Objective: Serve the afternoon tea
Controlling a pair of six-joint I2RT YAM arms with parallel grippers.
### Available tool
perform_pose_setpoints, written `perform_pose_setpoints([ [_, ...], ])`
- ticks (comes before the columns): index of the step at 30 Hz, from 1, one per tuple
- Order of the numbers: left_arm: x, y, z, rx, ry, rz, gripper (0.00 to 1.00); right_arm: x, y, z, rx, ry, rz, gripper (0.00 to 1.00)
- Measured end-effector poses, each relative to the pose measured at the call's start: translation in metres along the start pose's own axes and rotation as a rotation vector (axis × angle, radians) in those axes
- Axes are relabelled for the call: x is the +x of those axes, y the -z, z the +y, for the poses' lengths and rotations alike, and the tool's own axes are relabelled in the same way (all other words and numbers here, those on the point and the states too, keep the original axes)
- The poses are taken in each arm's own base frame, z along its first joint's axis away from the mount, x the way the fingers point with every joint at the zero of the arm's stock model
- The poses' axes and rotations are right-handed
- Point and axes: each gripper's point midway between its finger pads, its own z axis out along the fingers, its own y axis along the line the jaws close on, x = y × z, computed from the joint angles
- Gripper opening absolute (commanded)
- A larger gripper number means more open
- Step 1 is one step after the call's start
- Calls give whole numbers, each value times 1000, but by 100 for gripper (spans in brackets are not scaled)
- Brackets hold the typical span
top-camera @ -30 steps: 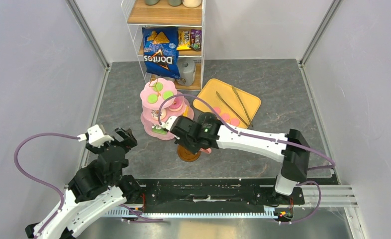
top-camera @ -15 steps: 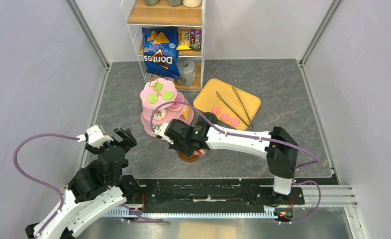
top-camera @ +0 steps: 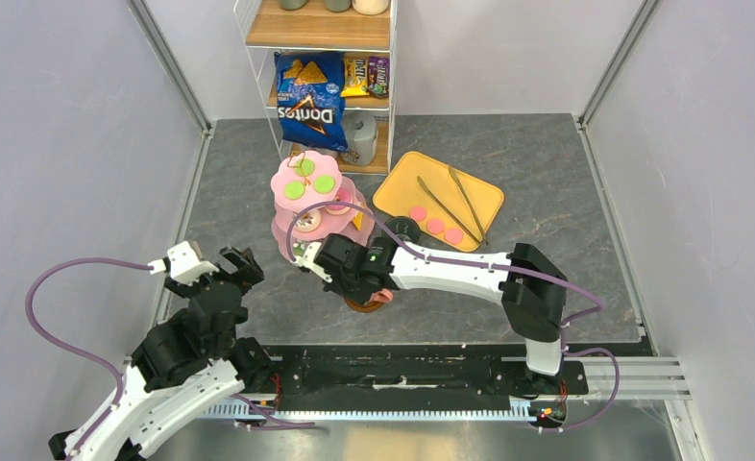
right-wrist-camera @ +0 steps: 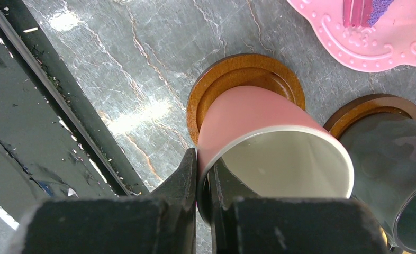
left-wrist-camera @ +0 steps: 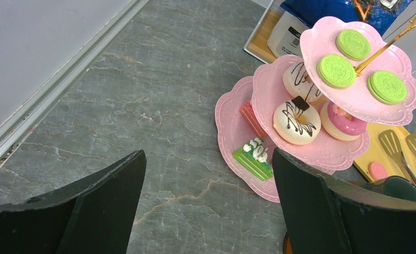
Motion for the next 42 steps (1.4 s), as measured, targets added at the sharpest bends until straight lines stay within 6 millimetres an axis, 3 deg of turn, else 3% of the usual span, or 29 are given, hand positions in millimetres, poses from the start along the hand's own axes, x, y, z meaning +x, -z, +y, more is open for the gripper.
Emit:
perform_pose_setpoints([
  [4,0,0,0,0,2,0,96,0,0,0,0,2,0,28],
  [8,0,0,0,0,3,0,96,0,0,-1,3,10,0,41],
  [16,0,0,0,0,3,0,96,0,0,-1,3,13,1,50],
  [22,0,0,0,0,3,0,96,-2,7,-3,12,8,-11,64],
  [29,0,0,0,0,3,0,96,-24,57,-20,85,-32,-137,97],
  [32,0,0,0,0,3,0,96,-35,86,-32,116,-77,-212,97],
  [34,0,0,0,0,3,0,96,-39,104,-47,139,-132,-256,97],
  [37,0,0,0,0,3,0,96,-37,129,-96,218,-293,-321,97],
  [39,0,0,0,0,2,1,96,-20,143,-146,304,-451,-350,97],
  [40,0,0,0,1,2,1,96,-3,151,-177,363,-555,-358,97],
  [42,0,0,-1,3,3,3,97,34,163,-217,463,-709,-351,97],
])
